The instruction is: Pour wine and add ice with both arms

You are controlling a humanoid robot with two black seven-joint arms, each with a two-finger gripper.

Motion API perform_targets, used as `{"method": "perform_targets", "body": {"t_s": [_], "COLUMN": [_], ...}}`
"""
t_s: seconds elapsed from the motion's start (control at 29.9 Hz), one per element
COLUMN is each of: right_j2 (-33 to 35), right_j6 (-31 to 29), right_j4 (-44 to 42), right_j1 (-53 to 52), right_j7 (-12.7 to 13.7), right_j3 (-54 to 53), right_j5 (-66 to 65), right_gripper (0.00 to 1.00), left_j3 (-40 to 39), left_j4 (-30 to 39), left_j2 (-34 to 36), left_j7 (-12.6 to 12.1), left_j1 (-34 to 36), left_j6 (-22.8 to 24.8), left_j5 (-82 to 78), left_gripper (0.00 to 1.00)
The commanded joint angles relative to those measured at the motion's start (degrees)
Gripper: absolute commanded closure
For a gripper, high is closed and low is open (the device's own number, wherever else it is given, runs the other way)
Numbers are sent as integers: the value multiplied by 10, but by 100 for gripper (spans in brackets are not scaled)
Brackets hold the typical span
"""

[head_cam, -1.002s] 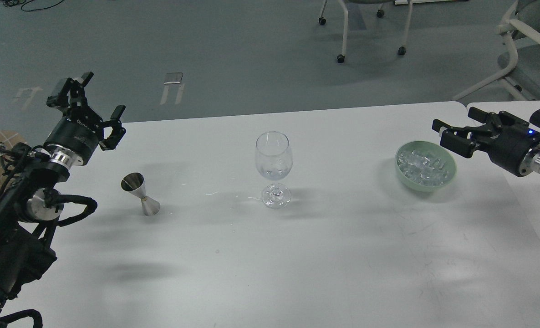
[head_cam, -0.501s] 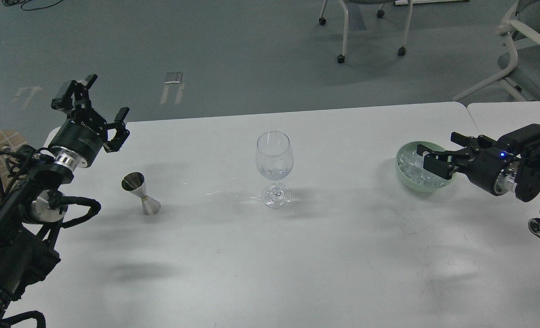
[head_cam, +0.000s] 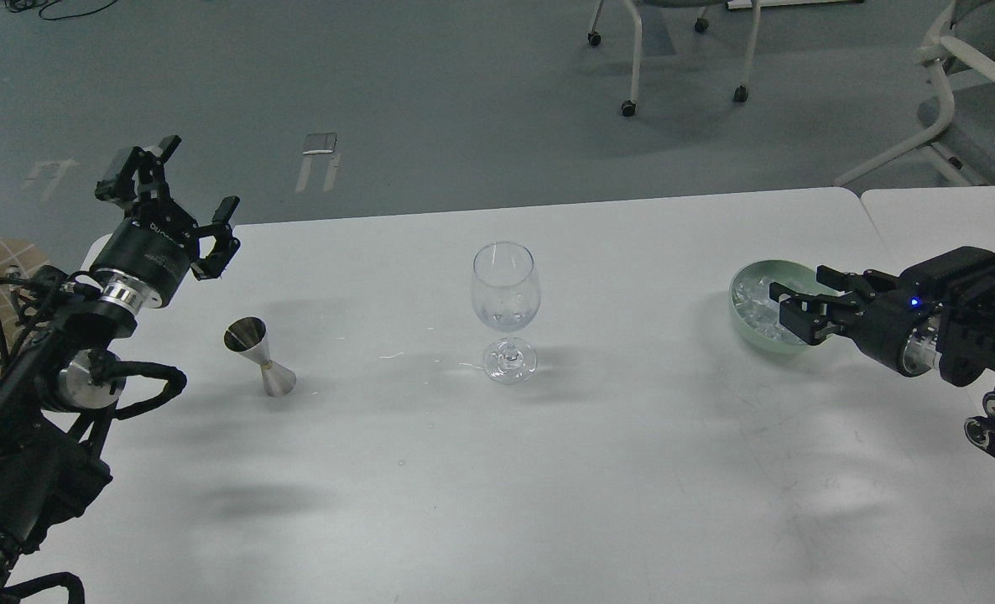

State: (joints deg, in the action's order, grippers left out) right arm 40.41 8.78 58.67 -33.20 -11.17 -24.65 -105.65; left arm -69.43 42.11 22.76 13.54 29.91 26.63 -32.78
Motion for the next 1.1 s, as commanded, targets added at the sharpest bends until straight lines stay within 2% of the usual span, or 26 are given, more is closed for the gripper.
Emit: {"method": "perform_targets", "body": {"t_s": [0.0,0.43,0.67,1.07], "right_j2": [-5,-25,-25,-41], "right_j6": [-10,-26,-36,-37], "right_j4": [-1,-15,-15,-27], "right_j1": [-1,-5,-5,-7], "right_j7": [4,4,4,5], "right_j3": [0,1,1,0], "right_j5": [0,0,0,0], "right_gripper": [33,37,44,44], "left_j3": [0,0,0,0], "left_j4": [0,1,1,1], "left_j2": [0,0,0,0], "left_j7": [0,1,1,1], "left_j1": [0,1,-1,-1], "left_j6": [0,1,1,3], "left_j5": [0,0,0,0], "left_gripper": [2,2,2,2]}}
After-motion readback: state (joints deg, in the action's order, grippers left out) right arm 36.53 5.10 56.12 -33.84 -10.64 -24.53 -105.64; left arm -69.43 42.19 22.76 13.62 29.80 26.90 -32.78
